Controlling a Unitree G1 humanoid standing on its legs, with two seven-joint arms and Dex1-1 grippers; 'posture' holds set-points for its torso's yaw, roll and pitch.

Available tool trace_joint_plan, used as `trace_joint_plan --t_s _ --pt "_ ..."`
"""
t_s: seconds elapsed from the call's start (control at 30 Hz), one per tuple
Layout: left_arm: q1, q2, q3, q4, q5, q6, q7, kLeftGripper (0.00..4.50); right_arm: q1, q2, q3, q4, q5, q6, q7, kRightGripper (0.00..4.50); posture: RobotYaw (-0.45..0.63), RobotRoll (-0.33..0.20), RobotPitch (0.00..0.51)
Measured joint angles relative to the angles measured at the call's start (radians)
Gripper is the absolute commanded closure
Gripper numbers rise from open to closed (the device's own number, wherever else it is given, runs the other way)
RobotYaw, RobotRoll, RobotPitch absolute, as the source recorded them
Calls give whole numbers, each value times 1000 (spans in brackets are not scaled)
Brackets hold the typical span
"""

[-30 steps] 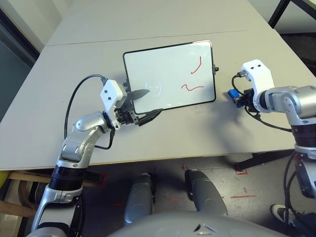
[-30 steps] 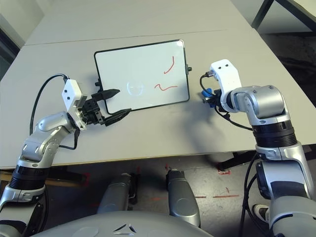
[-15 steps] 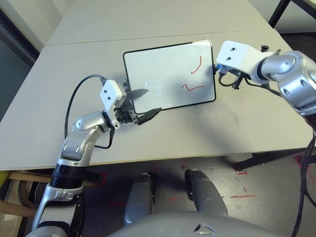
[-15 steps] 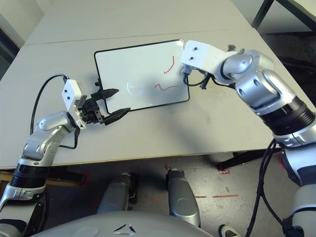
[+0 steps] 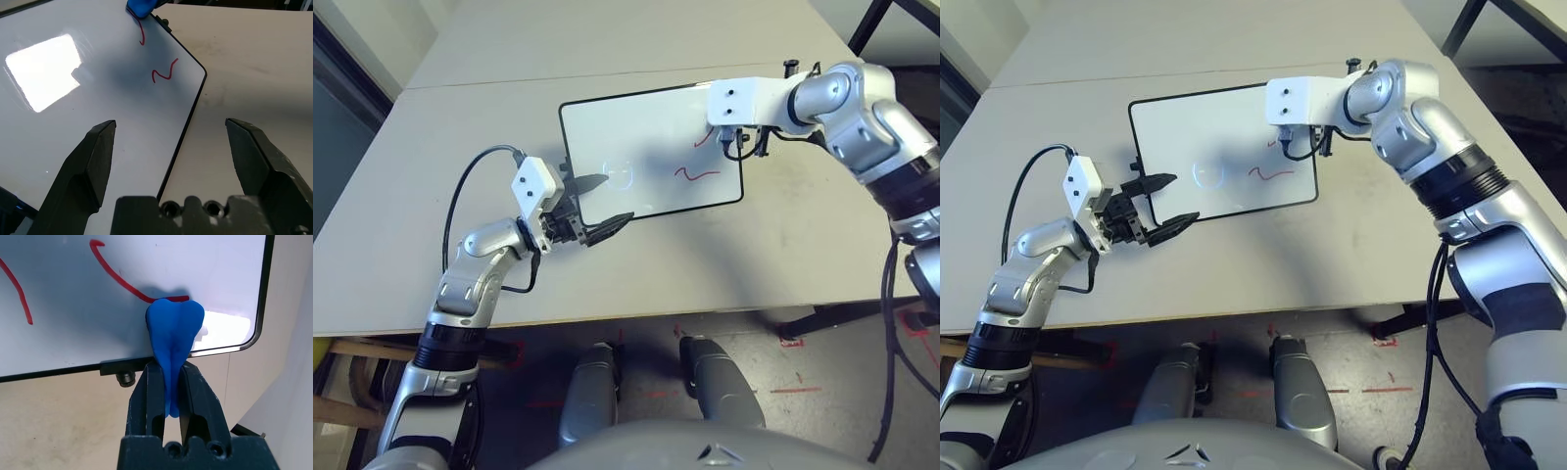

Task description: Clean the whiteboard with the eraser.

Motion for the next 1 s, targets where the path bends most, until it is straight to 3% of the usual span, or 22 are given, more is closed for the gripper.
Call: trace_joint_plan --t_s 0.6,1.0 --pt "12 -8 0 -14 2 0 22 0 -29 129 -39 104 -113 -109 3 4376 -109 0 157" --pt "11 -9 -1 -18 1 4 27 0 -10 79 -40 88 -173 -160 8 4377 -126 0 156"
